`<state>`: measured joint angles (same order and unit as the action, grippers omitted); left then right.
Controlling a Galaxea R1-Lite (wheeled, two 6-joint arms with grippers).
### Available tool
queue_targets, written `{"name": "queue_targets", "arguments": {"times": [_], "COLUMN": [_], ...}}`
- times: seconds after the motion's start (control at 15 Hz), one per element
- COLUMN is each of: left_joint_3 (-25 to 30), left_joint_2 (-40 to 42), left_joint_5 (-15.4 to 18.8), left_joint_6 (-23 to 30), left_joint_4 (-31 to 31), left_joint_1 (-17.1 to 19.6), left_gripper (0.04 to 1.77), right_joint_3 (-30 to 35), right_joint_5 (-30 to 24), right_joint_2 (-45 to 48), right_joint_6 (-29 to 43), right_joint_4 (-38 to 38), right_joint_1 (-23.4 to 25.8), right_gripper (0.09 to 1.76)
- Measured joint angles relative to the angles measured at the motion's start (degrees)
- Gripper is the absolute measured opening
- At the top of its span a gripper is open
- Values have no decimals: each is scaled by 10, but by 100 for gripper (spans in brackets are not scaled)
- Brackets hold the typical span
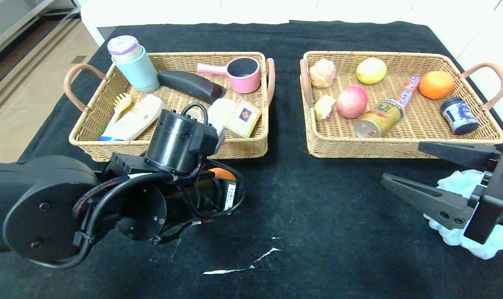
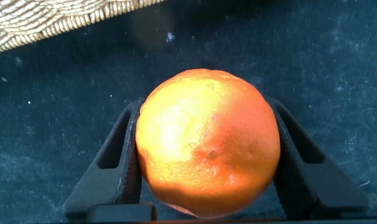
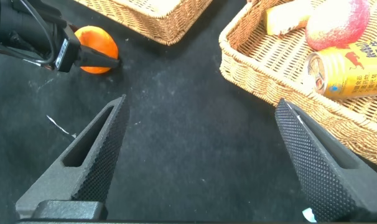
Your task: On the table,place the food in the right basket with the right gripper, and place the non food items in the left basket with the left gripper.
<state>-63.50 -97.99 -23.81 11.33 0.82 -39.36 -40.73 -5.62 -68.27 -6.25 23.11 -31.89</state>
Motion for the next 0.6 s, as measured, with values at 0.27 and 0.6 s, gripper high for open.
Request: {"name": "queue_targets", "arguments": {"times": [0.27,0.6], "left_joint_3": [-3,-37], "left_joint_2": [2,24], "left_joint_5": [-5,-1], "left_joint_6": [-1,-4], "left_joint_4": [1,4], "left_joint_1": [-4,-49], "left_gripper": [118,118], "right_joint_3": [-1,-7], "right_joint_5": [0,-1], "right_joint_2": [5,20], "right_joint_6": [0,3], "right_joint_4": [0,0], "right_joint_1": [0,1], "right_gripper": [171,171]}}
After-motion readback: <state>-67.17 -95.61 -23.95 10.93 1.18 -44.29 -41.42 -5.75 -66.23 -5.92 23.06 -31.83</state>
